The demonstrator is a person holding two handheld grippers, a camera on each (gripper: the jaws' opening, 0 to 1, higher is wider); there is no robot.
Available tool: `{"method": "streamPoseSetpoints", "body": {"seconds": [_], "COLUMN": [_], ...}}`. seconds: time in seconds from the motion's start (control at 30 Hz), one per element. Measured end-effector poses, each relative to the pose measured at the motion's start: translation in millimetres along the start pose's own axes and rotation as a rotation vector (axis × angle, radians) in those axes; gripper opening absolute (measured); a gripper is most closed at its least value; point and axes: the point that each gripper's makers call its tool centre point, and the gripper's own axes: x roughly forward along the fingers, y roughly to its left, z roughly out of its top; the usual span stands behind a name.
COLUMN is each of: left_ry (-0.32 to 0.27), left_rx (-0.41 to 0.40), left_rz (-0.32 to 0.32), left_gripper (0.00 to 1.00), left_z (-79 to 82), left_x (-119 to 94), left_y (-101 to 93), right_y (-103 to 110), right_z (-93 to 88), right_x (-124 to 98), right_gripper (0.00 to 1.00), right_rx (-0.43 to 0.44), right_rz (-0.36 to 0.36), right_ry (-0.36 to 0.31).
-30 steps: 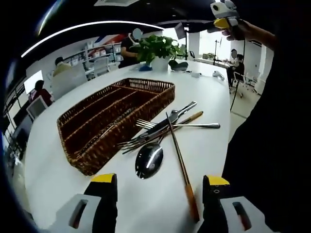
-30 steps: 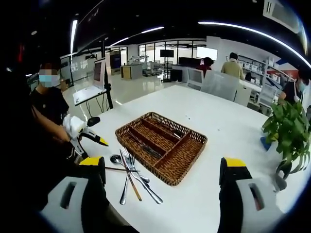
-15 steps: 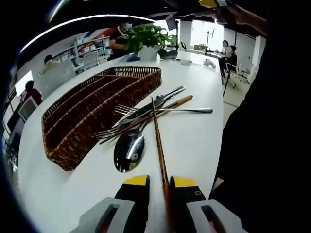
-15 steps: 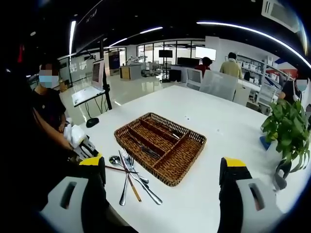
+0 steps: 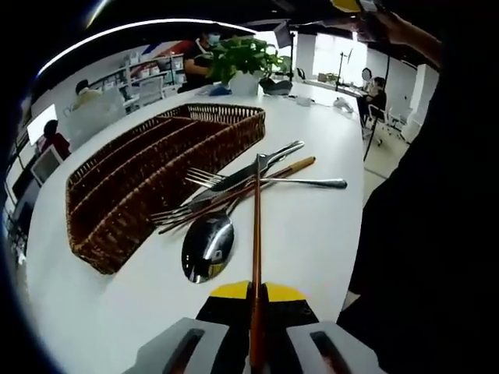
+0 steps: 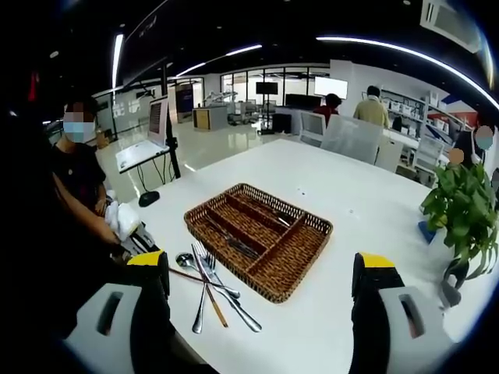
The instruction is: Arrange the knives, forks, and spoons in their matching storage slots by inserting each utensil handle-first until every utensil is classified and aligned in the correct compartment
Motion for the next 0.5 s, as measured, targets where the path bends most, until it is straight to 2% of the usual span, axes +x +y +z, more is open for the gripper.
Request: {"method": "streamPoseSetpoints", "body": {"seconds": [0.23, 0.37, 0.5], "left_ry": [-0.028, -0.060, -0.081], "left_rx": [-0.005, -0.013, 0.028], "left_rz": [-0.001, 0.000, -0.012], "left_gripper": [0.02, 0.02, 0.02], "left_z": [13.7, 29.6, 49.6], "left_x": [-11.6, -16.7, -21.6], "left_y": [6.3, 10.5, 13.9], "right_y": [1.4, 4.3, 4.3], "right_z": [0.1, -0.2, -0.2], "right_x": [0.6, 1.8, 1.6], "right_gripper": [0.99, 0.99, 0.99], "right_rx": [0.001, -0.001, -0.003], "right_rz": [0.002, 0.008, 0.008], "right_ry": [-0.003, -0.005, -0.005]}}
